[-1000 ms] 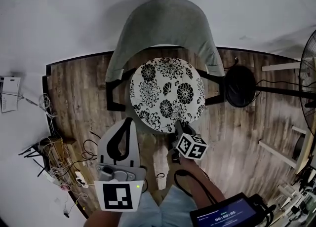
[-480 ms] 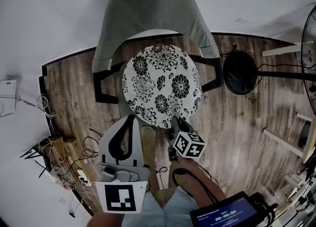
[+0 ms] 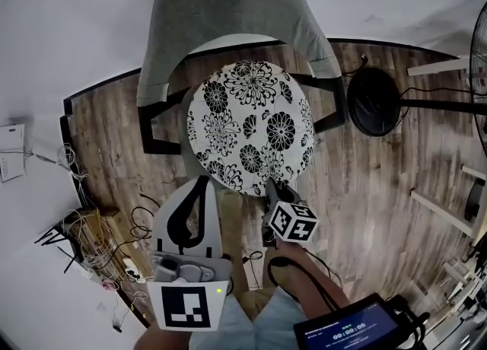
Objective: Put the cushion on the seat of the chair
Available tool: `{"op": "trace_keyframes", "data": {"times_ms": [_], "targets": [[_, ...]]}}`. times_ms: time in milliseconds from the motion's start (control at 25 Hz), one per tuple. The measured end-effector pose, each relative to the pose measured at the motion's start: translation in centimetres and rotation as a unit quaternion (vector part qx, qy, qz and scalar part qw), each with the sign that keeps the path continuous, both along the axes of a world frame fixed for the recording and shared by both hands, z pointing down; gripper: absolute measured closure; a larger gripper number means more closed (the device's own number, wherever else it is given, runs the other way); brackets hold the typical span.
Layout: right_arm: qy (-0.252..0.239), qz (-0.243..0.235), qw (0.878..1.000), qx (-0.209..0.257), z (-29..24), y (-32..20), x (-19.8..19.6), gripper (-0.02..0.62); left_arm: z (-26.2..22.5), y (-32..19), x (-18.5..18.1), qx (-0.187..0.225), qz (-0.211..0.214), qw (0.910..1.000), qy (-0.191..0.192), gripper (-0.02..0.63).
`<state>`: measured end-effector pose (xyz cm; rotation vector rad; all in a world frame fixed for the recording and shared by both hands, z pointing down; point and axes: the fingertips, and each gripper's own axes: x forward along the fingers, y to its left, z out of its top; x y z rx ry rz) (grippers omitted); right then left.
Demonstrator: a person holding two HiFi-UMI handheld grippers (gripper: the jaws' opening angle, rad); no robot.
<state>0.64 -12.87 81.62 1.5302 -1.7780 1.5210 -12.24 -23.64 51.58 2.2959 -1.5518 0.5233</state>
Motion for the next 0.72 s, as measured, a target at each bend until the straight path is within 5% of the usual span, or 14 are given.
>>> {"op": "trace_keyframes", "data": {"times_ms": [80, 160, 280, 720], "targets": [[-0.003, 0.011, 1.000, -0.013, 0.7, 0.7, 0.4, 0.514, 0.0, 0.3, 0.1, 0.001, 0.003, 1.0000, 0.000, 0.597], [-0.006, 0.019, 0.999, -0.031, 1.4, 1.4, 0.9, 0.397, 0.0, 0.7, 0.1, 0.002, 0.008, 1.0000, -0.002, 0.597], [0.001, 0.026, 0.999, -0.048, 1.8, 2.2, 1.8, 0.335, -0.1, 0.8, 0.1, 0.004, 0.011, 0.9999, -0.004, 0.597], [0.016, 0.042, 0.999, -0.005, -2.4, 0.3, 5.6, 0.327, -2.0, 1.2, 2.6, 0.021, 0.022, 0.9995, -0.005, 0.597]]}}
